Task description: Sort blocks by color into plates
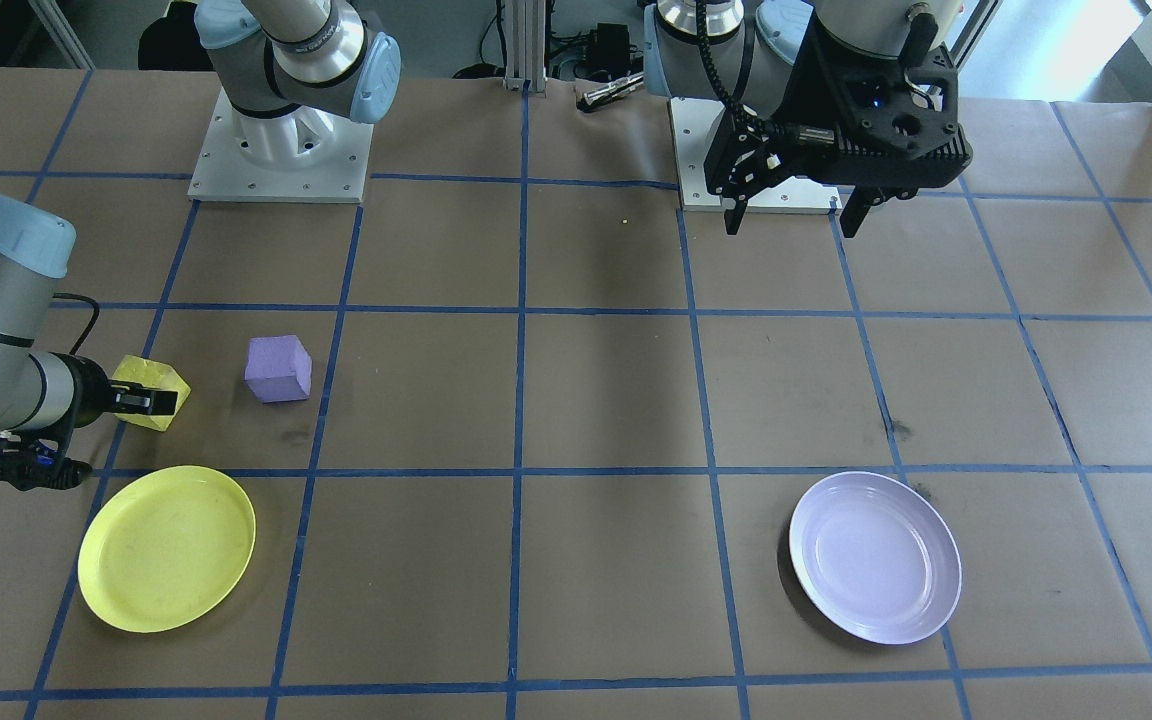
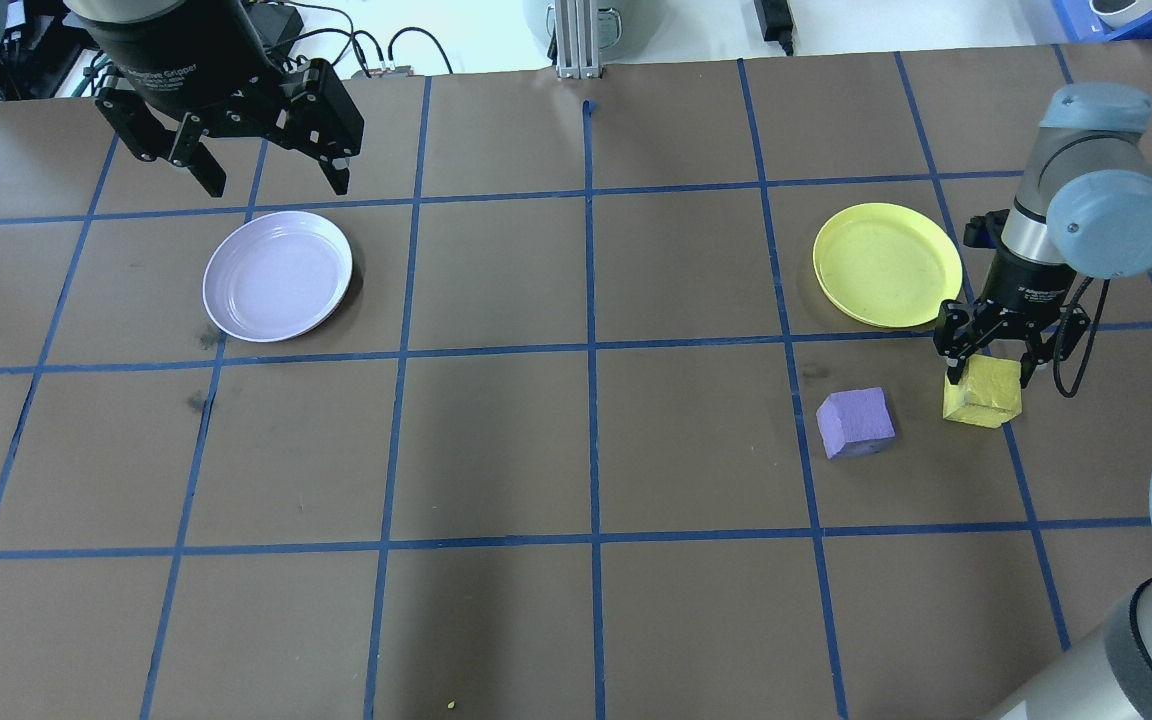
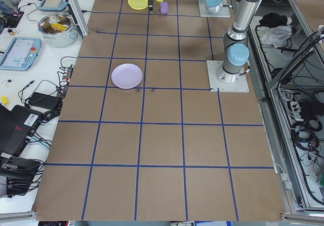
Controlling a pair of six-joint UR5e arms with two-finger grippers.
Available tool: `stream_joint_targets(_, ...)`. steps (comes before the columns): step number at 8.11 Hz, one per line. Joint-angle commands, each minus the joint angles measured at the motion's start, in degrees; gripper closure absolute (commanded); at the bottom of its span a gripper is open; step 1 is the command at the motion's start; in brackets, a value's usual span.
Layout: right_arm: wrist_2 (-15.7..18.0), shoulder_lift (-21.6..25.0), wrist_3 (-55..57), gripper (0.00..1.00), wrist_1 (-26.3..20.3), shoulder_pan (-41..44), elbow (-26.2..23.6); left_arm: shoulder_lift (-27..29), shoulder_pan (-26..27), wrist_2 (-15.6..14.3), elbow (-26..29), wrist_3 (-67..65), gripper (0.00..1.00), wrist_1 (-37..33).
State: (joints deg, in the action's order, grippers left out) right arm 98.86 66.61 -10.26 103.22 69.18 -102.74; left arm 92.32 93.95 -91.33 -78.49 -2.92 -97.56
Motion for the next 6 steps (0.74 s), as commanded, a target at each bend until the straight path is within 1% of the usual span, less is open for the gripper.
stream_joint_targets(1, 0.1, 0.0, -0.5, 1.0, 0.1, 0.0, 0.3, 0.0, 0.0, 0.0, -0.1, -0.1, 0.0, 0.0)
stream_joint_targets(3, -0.5, 1.8, -0.4, 1.0, -1.2, 0.1, 2.7, 0.0, 0.0, 0.0, -0.1, 0.0, 0.0, 0.0)
stream_joint_targets(4, -1.0, 2.8, -0.5, 1.0, -2.9, 0.3, 5.3, 0.0, 0.0, 0.0, -0.1, -0.1, 0.0, -0.1)
stream_joint_targets(5, -3.8, 2.8, -0.5, 1.0, -3.8, 0.7, 8.8, 0.0, 0.0, 0.0, -0.1, -0.1, 0.0, 0.0)
stream_joint_targets(6, -5.9, 2.4, -0.5, 1.0, -4.5, 1.9, 12.2, 0.0, 0.0, 0.0, -0.1, -0.1, 0.0, 0.0)
